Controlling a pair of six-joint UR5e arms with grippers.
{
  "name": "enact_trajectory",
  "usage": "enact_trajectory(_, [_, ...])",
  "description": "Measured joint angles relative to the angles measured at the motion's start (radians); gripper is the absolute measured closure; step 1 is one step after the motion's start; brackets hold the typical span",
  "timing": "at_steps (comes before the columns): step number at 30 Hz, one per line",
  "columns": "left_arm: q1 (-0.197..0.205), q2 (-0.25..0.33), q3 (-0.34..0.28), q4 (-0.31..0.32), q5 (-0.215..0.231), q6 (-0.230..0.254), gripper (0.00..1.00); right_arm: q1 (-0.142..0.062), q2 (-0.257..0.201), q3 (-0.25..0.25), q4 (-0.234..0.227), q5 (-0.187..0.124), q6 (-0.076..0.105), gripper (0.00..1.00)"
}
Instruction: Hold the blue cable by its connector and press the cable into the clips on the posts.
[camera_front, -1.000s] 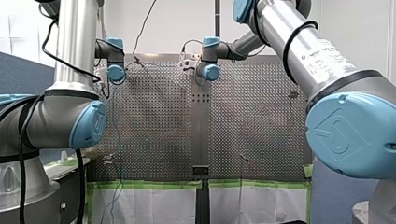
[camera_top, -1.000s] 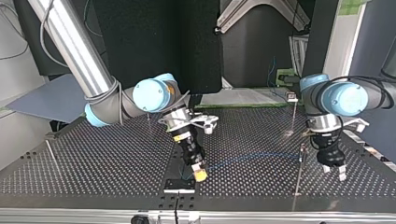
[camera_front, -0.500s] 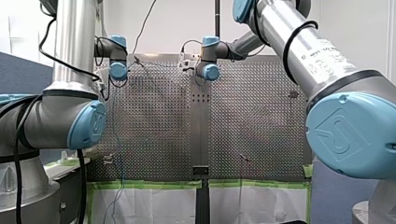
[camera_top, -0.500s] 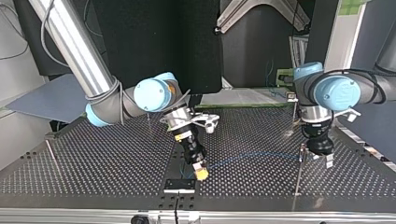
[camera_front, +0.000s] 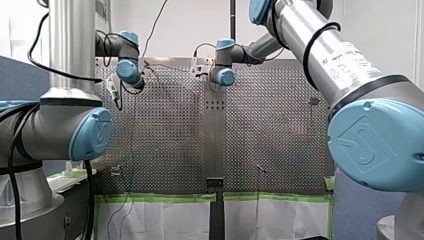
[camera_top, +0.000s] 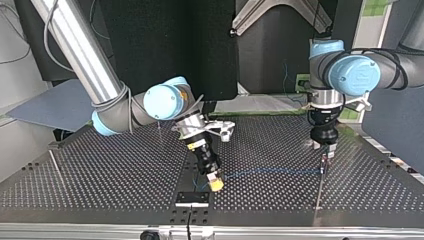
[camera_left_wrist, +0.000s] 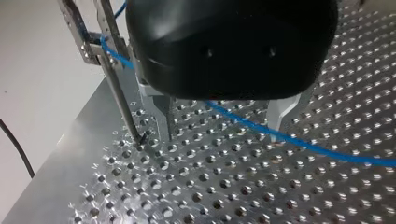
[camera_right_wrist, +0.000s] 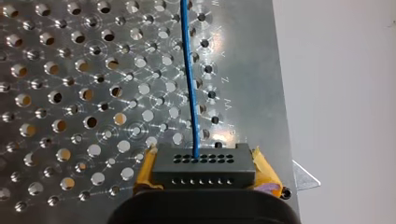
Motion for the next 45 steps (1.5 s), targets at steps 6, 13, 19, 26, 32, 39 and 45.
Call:
enact_trajectory(6, [0.004,0.053,-0.032,-0.053,-0.028,0.002,0.02,0.000,0.000,0.000,0.006,0.000,-0.001,1.00])
enact_trajectory(13, [0.004,0.110,-0.035,-0.111,-0.006,0.008,0.02,0.001,0.000,0.000,0.015,0.000,-0.002,1.00])
enact_trajectory(19, [-0.001,0.166,-0.035,-0.166,0.038,0.051,0.02,0.001,0.000,0.000,0.019,0.000,-0.003,1.00])
enact_trajectory(26, [0.000,0.229,0.000,-0.230,0.058,0.119,0.02,0.001,0.000,0.000,0.024,0.000,-0.003,1.00])
enact_trajectory(32, [0.003,0.237,0.045,-0.261,0.060,0.171,0.02,0.001,0.000,0.000,0.026,0.001,-0.003,1.00])
enact_trajectory(39, [0.003,0.198,0.062,-0.266,0.067,0.231,0.02,0.001,0.000,0.000,0.033,0.001,-0.003,1.00])
enact_trajectory(45, [0.008,0.211,0.066,-0.269,0.067,0.280,0.02,0.000,0.000,0.000,0.038,0.002,-0.008,1.00])
